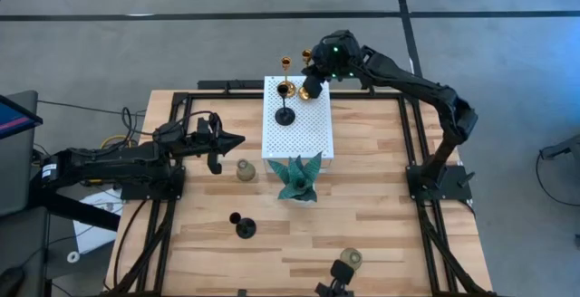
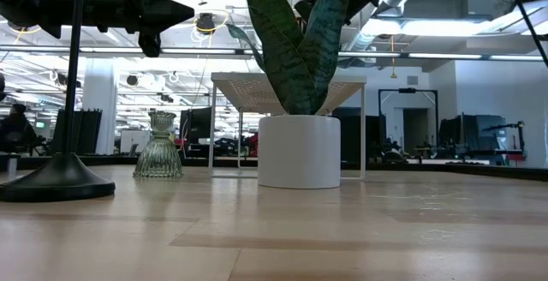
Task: Pick & Place candle stick holders
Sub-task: Put the gold candle holder on the shelf aligned with the gold candle holder
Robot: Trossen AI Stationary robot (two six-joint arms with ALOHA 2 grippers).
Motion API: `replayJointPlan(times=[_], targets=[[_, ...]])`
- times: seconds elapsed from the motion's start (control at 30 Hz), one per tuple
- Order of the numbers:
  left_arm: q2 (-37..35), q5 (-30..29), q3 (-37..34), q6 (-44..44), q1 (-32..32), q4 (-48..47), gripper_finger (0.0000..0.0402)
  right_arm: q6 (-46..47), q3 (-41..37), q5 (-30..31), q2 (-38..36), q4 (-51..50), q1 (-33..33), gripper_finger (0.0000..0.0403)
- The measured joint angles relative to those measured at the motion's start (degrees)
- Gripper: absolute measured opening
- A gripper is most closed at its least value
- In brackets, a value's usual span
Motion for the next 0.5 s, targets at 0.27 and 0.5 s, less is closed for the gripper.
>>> replayJointPlan(times=[0.27,0.5], targets=[[0.0,0.0,0.0,0.0,0.0,0.0,0.0008,-0.3,0.0,0.7,0.0,0.0,-1.7,0.0001],[0.0,0.0,0.0,0.0,0.0,0.0,0.0008,-1.2,0.0,0.5,0.0,0.0,-1.9,0.0001]])
